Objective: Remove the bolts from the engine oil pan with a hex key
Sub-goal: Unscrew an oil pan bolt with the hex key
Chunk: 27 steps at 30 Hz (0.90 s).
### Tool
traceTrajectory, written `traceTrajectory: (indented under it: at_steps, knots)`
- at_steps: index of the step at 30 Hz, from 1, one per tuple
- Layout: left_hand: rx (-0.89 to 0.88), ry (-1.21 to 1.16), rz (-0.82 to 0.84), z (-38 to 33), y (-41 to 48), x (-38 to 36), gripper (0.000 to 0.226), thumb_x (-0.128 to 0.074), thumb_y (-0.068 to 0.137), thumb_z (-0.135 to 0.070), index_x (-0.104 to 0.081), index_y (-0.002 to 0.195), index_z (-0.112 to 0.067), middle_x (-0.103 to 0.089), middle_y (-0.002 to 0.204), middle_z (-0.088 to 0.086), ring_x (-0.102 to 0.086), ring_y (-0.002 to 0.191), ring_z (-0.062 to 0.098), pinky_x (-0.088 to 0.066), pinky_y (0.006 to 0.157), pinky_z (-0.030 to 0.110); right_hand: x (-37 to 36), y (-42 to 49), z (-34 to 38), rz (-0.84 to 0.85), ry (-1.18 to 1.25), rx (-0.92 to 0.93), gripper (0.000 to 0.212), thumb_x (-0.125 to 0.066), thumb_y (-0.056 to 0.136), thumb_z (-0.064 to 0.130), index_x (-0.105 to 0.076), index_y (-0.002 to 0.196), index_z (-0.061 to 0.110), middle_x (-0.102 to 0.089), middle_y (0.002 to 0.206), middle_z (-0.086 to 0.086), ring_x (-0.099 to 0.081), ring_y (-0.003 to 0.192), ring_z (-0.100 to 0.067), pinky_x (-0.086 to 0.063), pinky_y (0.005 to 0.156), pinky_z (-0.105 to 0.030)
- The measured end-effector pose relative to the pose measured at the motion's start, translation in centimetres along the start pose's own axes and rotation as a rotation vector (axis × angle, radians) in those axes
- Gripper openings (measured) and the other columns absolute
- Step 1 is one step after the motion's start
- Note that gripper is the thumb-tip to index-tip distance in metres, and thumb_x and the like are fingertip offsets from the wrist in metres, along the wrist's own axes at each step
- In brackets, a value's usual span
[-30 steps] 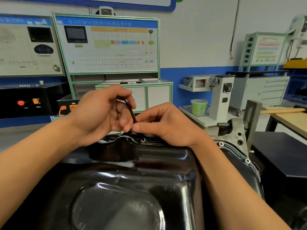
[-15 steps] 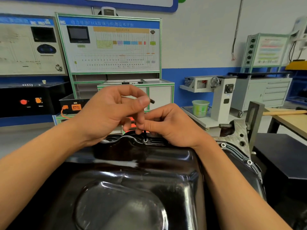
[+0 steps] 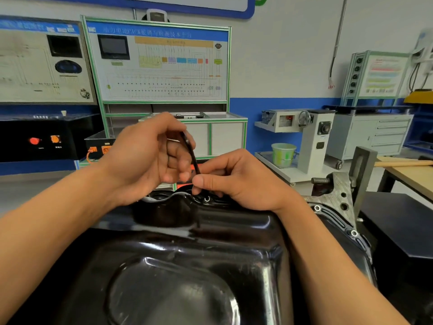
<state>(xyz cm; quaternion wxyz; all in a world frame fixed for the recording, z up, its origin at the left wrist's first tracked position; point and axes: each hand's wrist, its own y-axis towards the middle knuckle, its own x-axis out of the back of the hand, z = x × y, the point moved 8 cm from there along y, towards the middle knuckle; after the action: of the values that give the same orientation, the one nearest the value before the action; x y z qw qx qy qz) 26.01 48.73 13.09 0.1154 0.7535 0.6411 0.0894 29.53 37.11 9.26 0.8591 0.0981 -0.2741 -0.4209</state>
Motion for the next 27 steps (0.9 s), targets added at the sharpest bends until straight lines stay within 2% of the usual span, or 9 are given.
traceTrajectory:
  at_steps: [2,6,9,12,15,18,20,22,27]
  knots:
    - [0.05,-0.069,0.135,0.0,-0.2,-0.7,0.032,-0.045,0.082,-0.024,-0.07,0.068,-0.009,-0.058,0.052,0.012,-0.056,0.047,0.026,-0.04,0.038,0.022,0.1,-0.1,0.0,-0.012,0.021,0.009,0.021,-0.07,0.092,0.016,-0.076,0.101,-0.001,-0.07,0.09,-0.032,-0.04,0.067,-0.028,-0.033,0.065,-0.04]
    - [0.078,-0.175,0.307,0.0,-0.6,-1.6,0.033,-0.045,0.086,-0.02,-0.075,0.09,-0.008,-0.066,0.07,0.012,-0.063,0.065,0.024,-0.051,0.05,0.028,0.3,-0.3,0.2,-0.034,0.015,0.033,0.02,-0.07,0.093,0.015,-0.077,0.095,-0.003,-0.063,0.086,-0.043,-0.036,0.062,-0.034,-0.031,0.066,-0.041]
    - [0.087,-0.193,0.391,0.1,-0.9,-2.1,0.025,-0.061,0.085,-0.02,-0.074,0.104,-0.01,-0.068,0.081,0.01,-0.064,0.073,0.021,-0.053,0.055,0.027,0.3,-0.4,0.4,-0.033,-0.001,0.043,0.018,-0.07,0.092,0.017,-0.078,0.089,0.001,-0.06,0.082,-0.044,-0.034,0.058,-0.04,-0.03,0.064,-0.041]
    - [0.089,-0.179,0.444,0.3,-1.1,-2.4,0.037,-0.084,0.073,-0.026,-0.073,0.106,-0.013,-0.069,0.083,0.01,-0.067,0.072,0.022,-0.053,0.053,0.024,0.3,-0.5,0.6,-0.025,-0.014,0.054,0.024,-0.071,0.089,0.024,-0.078,0.089,0.001,-0.064,0.075,-0.035,-0.037,0.06,-0.029,-0.033,0.064,-0.038]
    - [-0.017,0.05,0.306,0.3,-0.6,-2.1,0.036,-0.09,0.061,-0.039,-0.073,0.087,-0.02,-0.064,0.064,0.011,-0.063,0.055,0.022,-0.043,0.039,0.019,0.0,-0.5,0.8,-0.003,-0.027,0.063,0.026,-0.071,0.087,0.028,-0.079,0.091,0.004,-0.065,0.082,-0.038,-0.04,0.062,-0.027,-0.036,0.065,-0.04]
    - [-0.158,0.231,0.108,-0.5,-0.4,-1.8,0.033,-0.082,0.064,-0.045,-0.063,0.067,-0.018,-0.052,0.043,0.008,-0.051,0.034,0.016,-0.03,0.034,0.014,0.0,-0.4,0.6,0.008,-0.04,0.052,0.016,-0.07,0.092,0.02,-0.079,0.095,0.006,-0.074,0.086,-0.021,-0.043,0.062,-0.024,-0.04,0.064,-0.038]
    - [-0.185,0.227,0.026,-0.8,-0.3,-1.5,0.043,-0.071,0.066,-0.049,-0.054,0.066,-0.009,-0.044,0.036,0.005,-0.045,0.029,0.015,-0.03,0.035,0.013,0.0,-0.3,0.3,0.005,-0.037,0.03,0.016,-0.069,0.094,0.014,-0.078,0.1,0.003,-0.076,0.084,-0.013,-0.043,0.061,-0.023,-0.041,0.061,-0.033]
    - [-0.174,0.213,-0.012,-0.9,-0.3,-1.2,0.047,-0.067,0.067,-0.05,-0.052,0.067,-0.006,-0.039,0.034,0.003,-0.041,0.028,0.015,-0.031,0.036,0.013,0.0,-0.2,0.2,0.011,-0.033,0.013,0.019,-0.068,0.094,0.013,-0.076,0.105,0.0,-0.075,0.082,-0.008,-0.042,0.061,-0.023,-0.04,0.058,-0.026]
    - [-0.158,0.198,-0.034,-0.7,-0.2,-0.8,0.039,-0.061,0.078,-0.043,-0.054,0.059,-0.01,-0.034,0.031,0.004,-0.035,0.026,0.02,-0.031,0.038,0.019,-0.2,-0.2,0.2,0.022,-0.039,0.011,0.022,-0.069,0.092,0.014,-0.075,0.108,0.0,-0.076,0.088,-0.016,-0.044,0.06,-0.023,-0.043,0.058,-0.023]
